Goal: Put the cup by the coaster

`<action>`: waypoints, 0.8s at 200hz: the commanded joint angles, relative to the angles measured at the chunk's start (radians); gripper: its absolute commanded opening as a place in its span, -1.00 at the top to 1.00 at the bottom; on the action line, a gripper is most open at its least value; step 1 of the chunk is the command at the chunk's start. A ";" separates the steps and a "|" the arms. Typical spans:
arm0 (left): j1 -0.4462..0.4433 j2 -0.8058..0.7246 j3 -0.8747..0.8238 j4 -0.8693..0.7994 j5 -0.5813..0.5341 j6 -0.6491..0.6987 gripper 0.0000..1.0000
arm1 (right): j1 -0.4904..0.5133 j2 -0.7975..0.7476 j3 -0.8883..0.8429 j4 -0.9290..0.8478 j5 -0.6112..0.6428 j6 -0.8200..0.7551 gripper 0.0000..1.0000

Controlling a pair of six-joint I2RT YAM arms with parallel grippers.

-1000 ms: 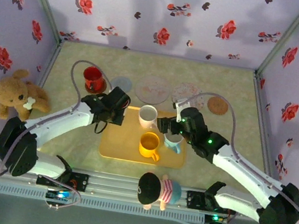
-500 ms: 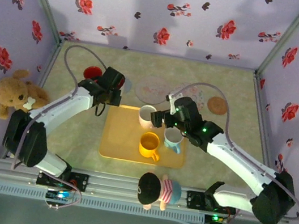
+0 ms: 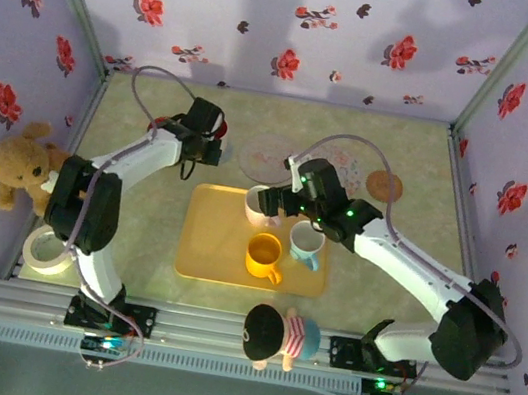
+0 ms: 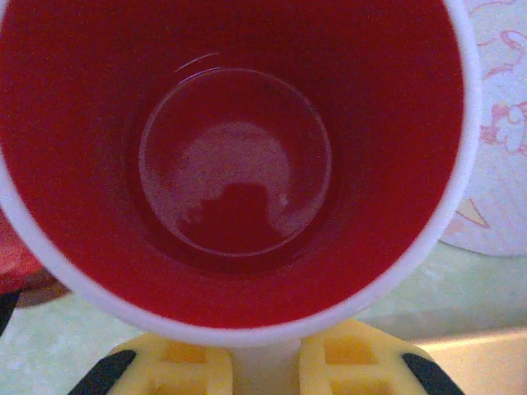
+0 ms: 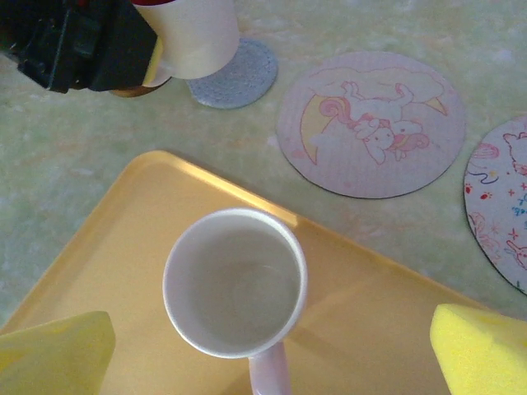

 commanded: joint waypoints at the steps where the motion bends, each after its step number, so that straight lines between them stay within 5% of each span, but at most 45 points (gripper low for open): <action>1: 0.029 0.034 0.058 0.086 0.025 0.030 1.00 | -0.011 0.013 0.027 0.024 -0.002 0.004 -0.99; 135: 0.056 0.133 0.062 0.157 0.068 0.015 1.00 | -0.063 0.087 0.080 0.009 -0.045 -0.031 -0.99; 160: 0.056 0.129 0.047 0.158 0.061 0.004 0.88 | -0.063 0.092 0.081 0.008 -0.051 -0.032 -0.99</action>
